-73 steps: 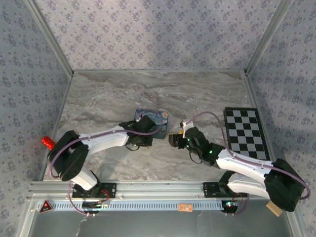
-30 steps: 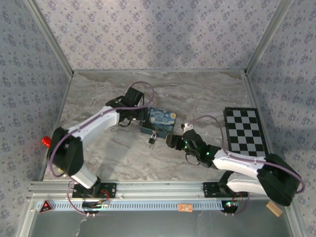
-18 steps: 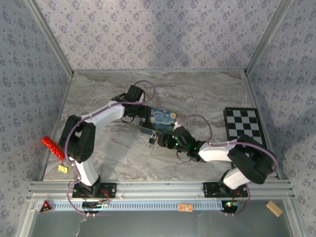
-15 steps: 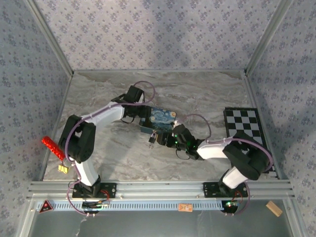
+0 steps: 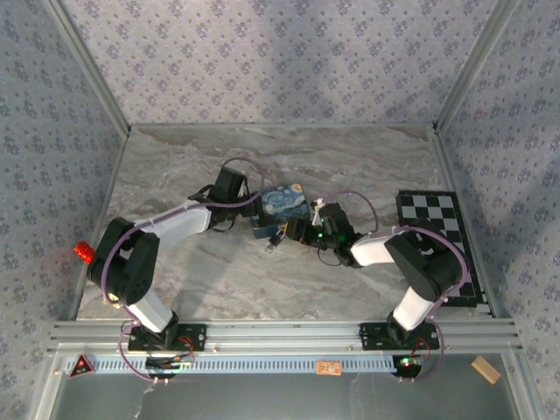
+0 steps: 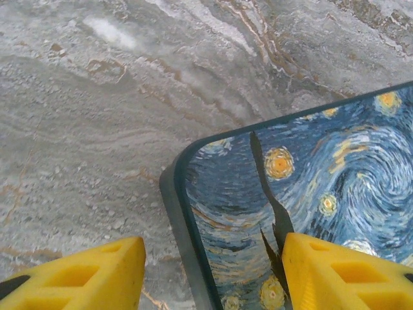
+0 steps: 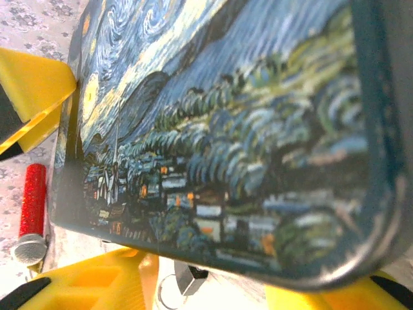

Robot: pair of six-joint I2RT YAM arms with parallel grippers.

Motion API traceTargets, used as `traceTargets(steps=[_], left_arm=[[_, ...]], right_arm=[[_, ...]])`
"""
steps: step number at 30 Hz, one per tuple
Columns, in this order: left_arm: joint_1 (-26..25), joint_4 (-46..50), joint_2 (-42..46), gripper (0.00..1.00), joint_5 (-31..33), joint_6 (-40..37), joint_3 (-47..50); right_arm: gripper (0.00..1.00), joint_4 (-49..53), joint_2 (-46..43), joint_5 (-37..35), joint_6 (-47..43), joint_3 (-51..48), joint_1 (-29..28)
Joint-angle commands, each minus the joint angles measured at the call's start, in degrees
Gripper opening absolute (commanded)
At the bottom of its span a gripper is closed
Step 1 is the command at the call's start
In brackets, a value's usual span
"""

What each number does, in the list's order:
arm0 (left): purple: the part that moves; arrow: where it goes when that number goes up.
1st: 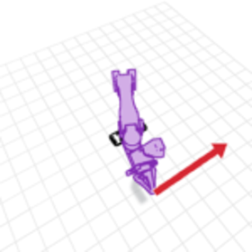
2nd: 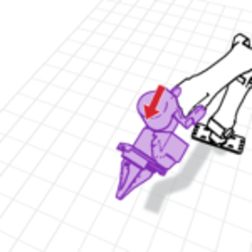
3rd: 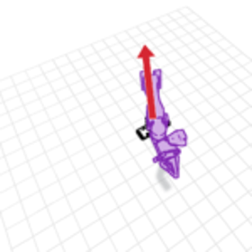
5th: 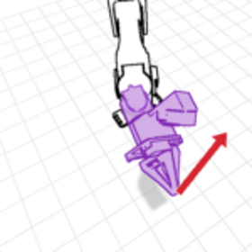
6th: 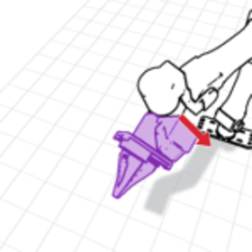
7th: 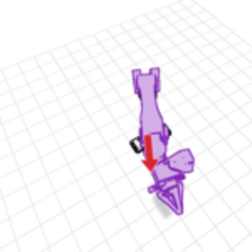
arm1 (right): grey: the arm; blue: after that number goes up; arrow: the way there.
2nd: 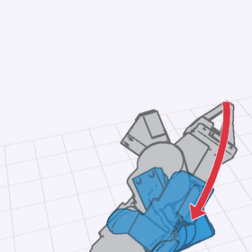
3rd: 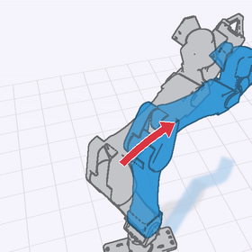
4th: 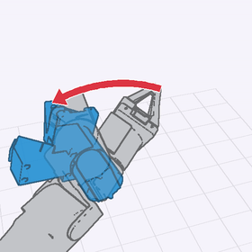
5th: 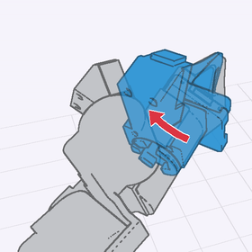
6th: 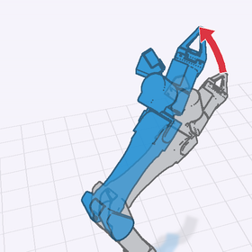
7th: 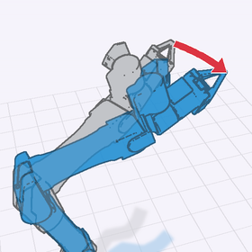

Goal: Unlock the padlock with the key

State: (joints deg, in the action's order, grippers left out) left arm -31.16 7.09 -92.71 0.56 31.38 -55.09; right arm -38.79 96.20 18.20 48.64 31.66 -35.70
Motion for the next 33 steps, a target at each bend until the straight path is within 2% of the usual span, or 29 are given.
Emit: traceTargets(steps=[1,8,18,27,33], left_arm=[[-1.52,5.87,-0.16,0.58,1.56,2.99,3.01],[-1.51,6.69,-0.30,0.57,2.56,4.65,2.80],[-1.53,6.71,-0.02,0.57,2.89,5.36,2.79],[-1.51,6.81,0.00,0.57,2.78,5.88,2.80],[-1.51,6.83,0.25,0.57,3.02,6.40,3.10]], right_arm=[[0.45,-8.91,2.71,1.37,1.43,-0.36,-0.60],[0.43,-19.98,7.51,0.39,-0.12,-3.53,-0.96],[0.34,-25.31,11.32,-0.06,-2.78,-3.25,-4.04],[0.34,-30.94,13.74,-0.52,-3.07,-4.55,-4.29],[0.27,-35.97,15.68,0.84,-1.77,-4.33,-4.39]])
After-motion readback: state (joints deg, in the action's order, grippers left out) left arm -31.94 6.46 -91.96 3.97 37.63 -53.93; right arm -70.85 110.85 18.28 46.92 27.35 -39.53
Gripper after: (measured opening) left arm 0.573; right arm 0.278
